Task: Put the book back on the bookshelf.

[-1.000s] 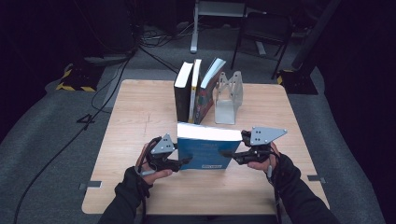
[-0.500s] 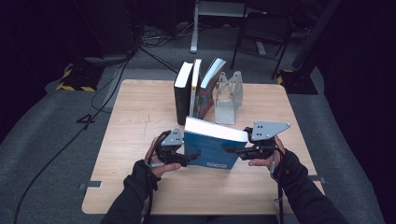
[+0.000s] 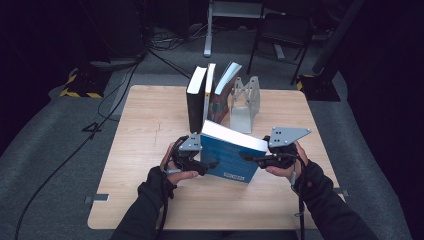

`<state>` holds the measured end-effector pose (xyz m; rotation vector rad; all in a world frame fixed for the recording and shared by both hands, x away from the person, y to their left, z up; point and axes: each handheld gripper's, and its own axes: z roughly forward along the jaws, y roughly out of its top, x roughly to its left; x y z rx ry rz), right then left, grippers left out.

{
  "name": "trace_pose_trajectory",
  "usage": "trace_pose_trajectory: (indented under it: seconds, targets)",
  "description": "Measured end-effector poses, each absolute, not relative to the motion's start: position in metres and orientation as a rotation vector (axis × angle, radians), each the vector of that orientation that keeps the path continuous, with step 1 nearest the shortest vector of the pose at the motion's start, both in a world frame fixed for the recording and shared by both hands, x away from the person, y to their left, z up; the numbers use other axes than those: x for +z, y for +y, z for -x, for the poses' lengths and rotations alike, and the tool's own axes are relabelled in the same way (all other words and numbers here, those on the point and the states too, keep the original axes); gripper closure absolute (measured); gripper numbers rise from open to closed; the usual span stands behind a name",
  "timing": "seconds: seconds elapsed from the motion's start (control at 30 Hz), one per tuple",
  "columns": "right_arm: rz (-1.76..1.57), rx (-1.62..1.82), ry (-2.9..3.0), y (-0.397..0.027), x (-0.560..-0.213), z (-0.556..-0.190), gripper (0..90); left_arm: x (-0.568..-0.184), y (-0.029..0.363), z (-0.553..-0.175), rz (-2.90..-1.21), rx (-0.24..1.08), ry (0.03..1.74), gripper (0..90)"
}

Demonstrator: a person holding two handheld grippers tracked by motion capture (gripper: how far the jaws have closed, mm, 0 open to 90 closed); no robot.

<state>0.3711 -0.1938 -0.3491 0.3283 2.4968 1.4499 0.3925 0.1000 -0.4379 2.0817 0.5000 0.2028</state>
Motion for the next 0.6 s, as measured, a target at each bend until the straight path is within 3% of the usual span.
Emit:
trace_pose_trajectory:
  seconds: [0.23, 0.33, 0.6]
  targets:
    - [-0.36, 1.405, 2.513, -0.192, -0.345, -0.362, 60.6, -0.439, 0.102, -0.373, -2.143, 0.312, 0.602, 23.3]
    - [-0.397, 1.414, 2.506, -0.196, -0.345, -0.363, 60.7, -0.442, 0.12, -0.355, -2.152, 0.405, 0.653, 20.3]
    - [-0.456, 1.402, 2.485, -0.206, -0.339, -0.364, 60.7, -0.464, 0.16, -0.323, -2.241, 0.464, 0.79, 18.4]
